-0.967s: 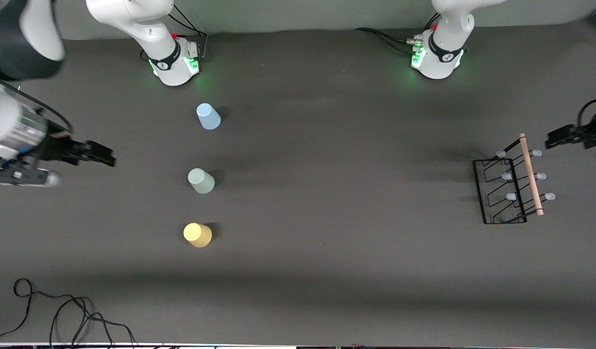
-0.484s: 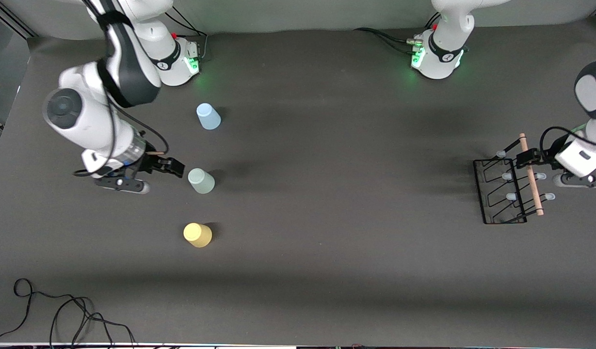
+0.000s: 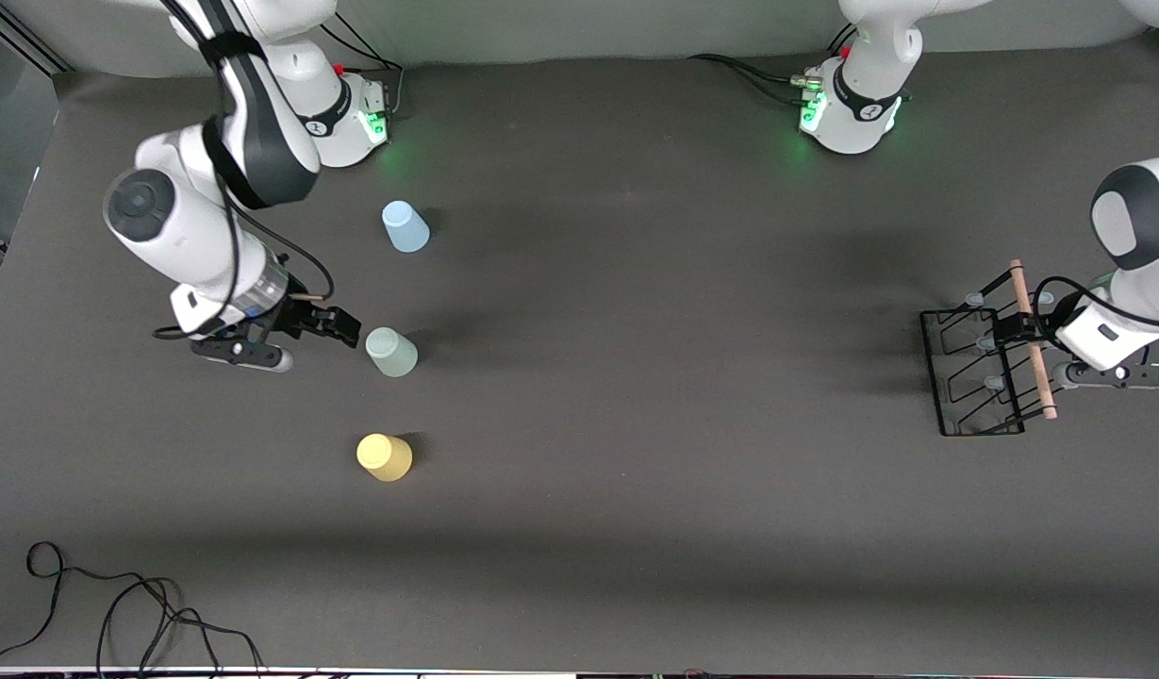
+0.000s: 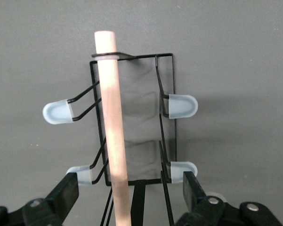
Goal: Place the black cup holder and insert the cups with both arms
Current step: 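Grasp the rack handle with the left gripper while the right gripper reaches the green cup, then carry the rack to mid-table while the right gripper grasps the green cup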
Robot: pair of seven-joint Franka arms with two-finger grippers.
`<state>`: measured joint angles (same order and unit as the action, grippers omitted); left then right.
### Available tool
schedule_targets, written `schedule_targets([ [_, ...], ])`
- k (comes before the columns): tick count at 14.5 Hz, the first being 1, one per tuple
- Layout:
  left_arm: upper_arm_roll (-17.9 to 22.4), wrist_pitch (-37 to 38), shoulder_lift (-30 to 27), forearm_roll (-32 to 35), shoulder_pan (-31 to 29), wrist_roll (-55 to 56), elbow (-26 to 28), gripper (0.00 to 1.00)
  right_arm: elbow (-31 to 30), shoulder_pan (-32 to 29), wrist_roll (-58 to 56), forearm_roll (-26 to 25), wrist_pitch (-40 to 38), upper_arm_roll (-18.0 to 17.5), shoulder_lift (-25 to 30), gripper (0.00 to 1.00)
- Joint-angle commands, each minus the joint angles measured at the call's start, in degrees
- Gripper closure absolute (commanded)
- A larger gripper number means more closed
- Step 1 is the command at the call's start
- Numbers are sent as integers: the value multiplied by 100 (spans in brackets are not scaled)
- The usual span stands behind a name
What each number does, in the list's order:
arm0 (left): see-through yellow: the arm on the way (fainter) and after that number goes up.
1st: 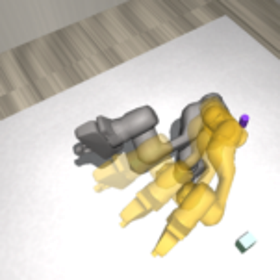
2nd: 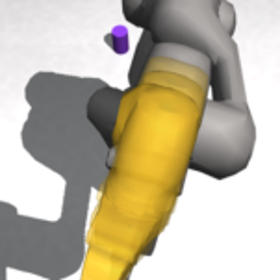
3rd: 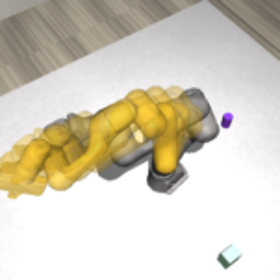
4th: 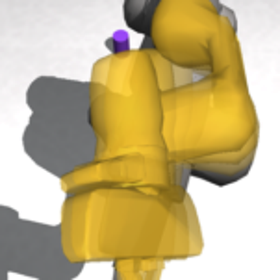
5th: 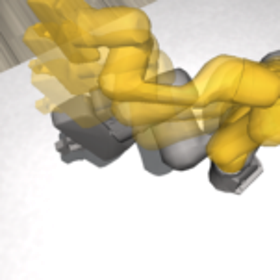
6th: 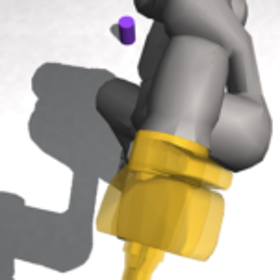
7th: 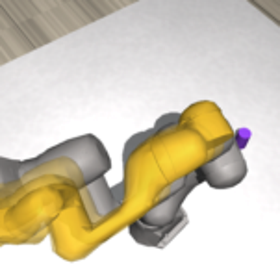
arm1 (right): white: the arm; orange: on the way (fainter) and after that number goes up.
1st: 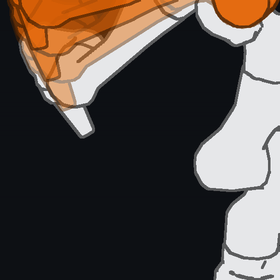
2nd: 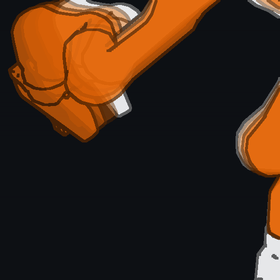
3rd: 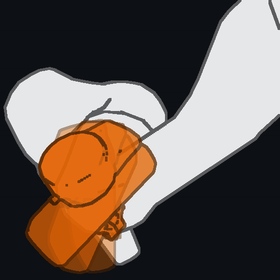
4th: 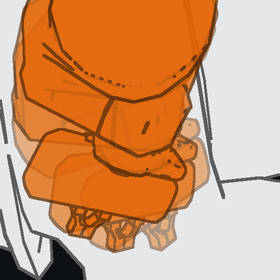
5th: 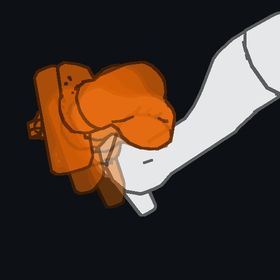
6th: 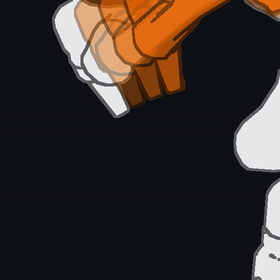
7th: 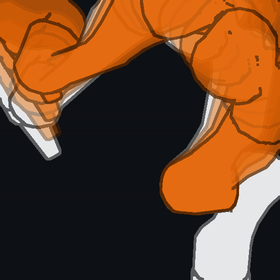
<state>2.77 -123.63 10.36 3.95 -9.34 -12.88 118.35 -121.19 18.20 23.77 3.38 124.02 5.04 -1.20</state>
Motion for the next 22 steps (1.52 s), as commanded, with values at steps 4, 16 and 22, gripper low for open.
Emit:
schedule_targets([
  [4,48,23,-52,115,-59,-4,22,100,570,-44,48,5,-404,50,-336,0],
  [16,4,2868,-465,54,-60,382,-2365,100,597,-62,-13,-12,-352,76,-434,0],
  [22,-180,3241,-430,-324,1081,1205,-3124,100,597,-62,-4,-12,-325,76,-452,0],
])
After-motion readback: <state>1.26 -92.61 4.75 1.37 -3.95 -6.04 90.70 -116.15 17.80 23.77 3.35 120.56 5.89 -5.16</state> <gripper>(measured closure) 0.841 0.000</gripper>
